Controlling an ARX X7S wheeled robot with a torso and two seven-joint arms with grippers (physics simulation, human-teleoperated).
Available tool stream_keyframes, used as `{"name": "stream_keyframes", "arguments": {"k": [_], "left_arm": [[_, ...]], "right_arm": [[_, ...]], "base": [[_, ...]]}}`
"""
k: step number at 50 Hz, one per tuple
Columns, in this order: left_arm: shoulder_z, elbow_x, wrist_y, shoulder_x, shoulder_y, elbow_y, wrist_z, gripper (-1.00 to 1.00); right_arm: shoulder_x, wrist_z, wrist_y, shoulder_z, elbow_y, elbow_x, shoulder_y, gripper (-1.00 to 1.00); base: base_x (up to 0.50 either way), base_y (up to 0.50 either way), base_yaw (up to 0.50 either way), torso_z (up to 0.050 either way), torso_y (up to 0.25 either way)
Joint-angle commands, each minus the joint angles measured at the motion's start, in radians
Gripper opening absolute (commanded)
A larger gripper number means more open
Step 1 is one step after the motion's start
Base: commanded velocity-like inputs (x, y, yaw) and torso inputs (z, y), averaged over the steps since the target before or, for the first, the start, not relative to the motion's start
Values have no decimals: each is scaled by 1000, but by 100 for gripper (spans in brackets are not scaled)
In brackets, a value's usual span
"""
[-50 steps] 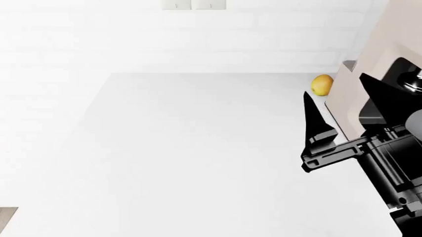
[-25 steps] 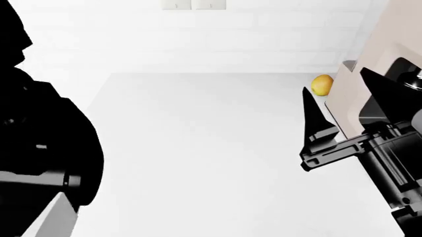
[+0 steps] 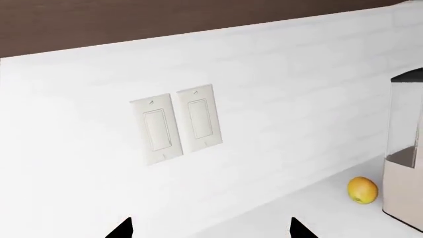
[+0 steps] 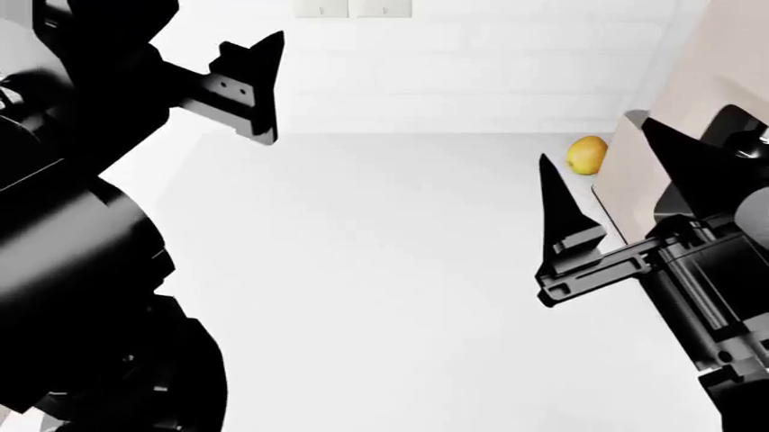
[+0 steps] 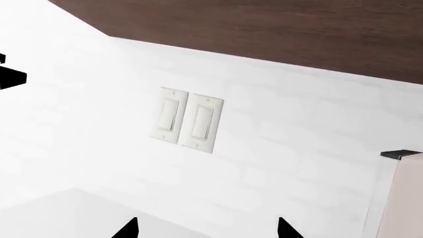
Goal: Pick the strawberry from the counter and place it in the cabinet.
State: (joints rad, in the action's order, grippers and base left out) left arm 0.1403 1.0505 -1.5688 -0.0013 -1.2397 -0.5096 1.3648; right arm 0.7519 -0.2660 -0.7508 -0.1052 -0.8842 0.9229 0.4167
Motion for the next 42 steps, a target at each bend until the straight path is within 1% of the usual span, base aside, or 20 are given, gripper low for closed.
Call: {"name": "stream_keyframes", "arguments": {"k": [1,5,9,16,21,27,36,42], "left_arm": [[11,149,-1,1,44,-5,133,100],[-1,206,-2,1,19,18,196,100],[-9,208,-2,1,10,29,204,100],[-6,189,-2,1,94,-9,193,100],[-1,4,-2,1,143,-40,27,100],[28,-130,-2,1,185,-67,-100,100],[66,-295,-1,1,237,-90,-244,100],[79,-349,-2,1,251,-97,-287,100]], "right_arm": [[-6,8,13,11,7,-5,6,100],[-2,1,13,-6,-1,20,1,100],[-1,0,20,-17,-6,29,-9,100],[-15,9,36,-4,-1,11,-21,100],[-22,10,44,3,4,3,-23,100],[-30,15,56,8,10,-7,-33,100],[-41,20,68,22,18,-19,-33,100],[-46,27,80,28,24,-28,-37,100]], "base": [[0,0,0,0,0],[0,0,0,0,0],[0,0,0,0,0],[0,0,0,0,0],[0,0,0,0,0],[0,0,0,0,0],[0,0,0,0,0],[0,0,0,0,0]]}}
